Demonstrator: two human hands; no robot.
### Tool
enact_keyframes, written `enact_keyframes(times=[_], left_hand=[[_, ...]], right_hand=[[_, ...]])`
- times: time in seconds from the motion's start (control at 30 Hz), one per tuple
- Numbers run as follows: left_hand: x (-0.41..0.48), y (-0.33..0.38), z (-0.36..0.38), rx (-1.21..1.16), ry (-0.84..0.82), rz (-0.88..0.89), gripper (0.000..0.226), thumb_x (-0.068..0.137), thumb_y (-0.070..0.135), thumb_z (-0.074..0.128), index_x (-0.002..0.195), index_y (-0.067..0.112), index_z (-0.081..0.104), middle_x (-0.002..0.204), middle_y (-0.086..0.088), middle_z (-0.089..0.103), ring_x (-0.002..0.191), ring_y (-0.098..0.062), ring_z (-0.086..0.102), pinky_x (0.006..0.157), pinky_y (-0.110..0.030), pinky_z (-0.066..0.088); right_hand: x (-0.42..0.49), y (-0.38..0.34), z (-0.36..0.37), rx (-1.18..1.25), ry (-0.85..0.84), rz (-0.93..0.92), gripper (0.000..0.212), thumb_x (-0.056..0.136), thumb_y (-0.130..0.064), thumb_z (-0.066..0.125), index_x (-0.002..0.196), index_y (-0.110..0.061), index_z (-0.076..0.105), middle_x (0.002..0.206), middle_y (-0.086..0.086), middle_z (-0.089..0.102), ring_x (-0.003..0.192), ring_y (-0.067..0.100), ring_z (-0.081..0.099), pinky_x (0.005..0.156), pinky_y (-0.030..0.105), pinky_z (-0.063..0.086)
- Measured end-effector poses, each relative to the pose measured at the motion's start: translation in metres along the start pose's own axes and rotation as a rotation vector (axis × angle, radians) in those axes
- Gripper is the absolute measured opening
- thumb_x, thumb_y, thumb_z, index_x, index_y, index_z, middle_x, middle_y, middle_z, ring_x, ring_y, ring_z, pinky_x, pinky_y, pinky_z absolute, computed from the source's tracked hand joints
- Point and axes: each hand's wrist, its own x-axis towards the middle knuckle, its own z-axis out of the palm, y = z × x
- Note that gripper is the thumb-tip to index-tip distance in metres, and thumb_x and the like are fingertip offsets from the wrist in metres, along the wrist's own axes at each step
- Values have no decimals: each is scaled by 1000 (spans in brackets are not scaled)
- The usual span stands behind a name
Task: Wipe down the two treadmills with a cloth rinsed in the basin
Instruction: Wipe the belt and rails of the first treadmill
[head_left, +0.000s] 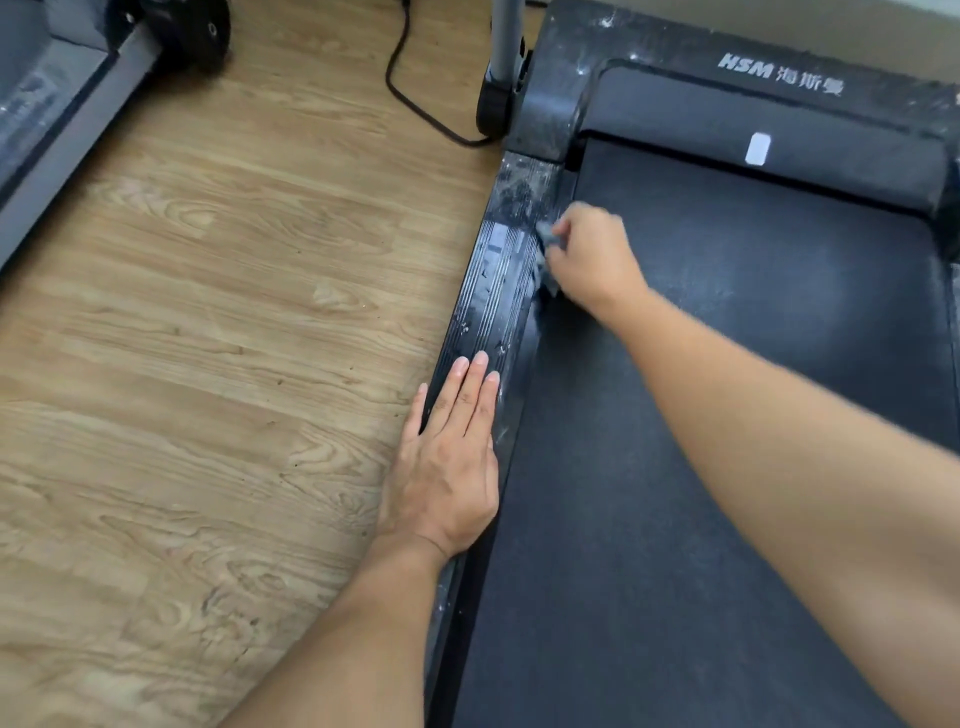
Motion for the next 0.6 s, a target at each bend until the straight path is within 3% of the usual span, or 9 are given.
enact_keyframes(times=[0.1, 0.2, 0.33, 0.47, 0.6], left_hand=[[1, 0, 0, 10, 11, 3, 69, 99, 26, 30, 167, 12, 25, 177, 1, 12, 163, -14, 6, 131, -49, 17], [-2, 0, -1, 21, 14, 8, 71, 97, 26, 30, 166, 10, 28, 176, -1, 15, 163, -16, 9, 131, -50, 17], [-5, -1, -1, -11, 1, 14, 73, 95, 30, 22, 165, 11, 30, 176, -2, 18, 163, -16, 11, 131, -50, 14], [2, -1, -13, -185, -58, -30, 79, 86, 23, 26, 163, 13, 36, 174, 0, 25, 162, -13, 17, 131, -50, 11], [-105, 2, -16, -220, 47, -82, 74, 91, 27, 24, 161, 11, 41, 168, -4, 40, 157, -20, 33, 126, -44, 28]], right_hand=[[-4, -4, 7, -97, -57, 12, 7, 89, -6, 53, 95, -5, 56, 100, 15, 64, 98, 36, 58, 70, 37, 42], [-88, -6, 22, -25, -69, -69, 3, 90, -9, 57, 92, -8, 59, 94, 12, 63, 88, 33, 57, 70, 35, 39], [-223, -11, 43, 137, -100, -191, 5, 87, -10, 61, 85, -12, 56, 88, 9, 62, 83, 34, 58, 71, 42, 48], [-281, -9, 53, 174, -117, -228, 10, 89, -8, 60, 87, -11, 51, 86, 1, 55, 80, 25, 50, 72, 46, 47], [-288, -8, 56, 138, -39, -215, 11, 87, -11, 64, 91, -11, 55, 89, 1, 56, 82, 26, 53, 73, 42, 48]])
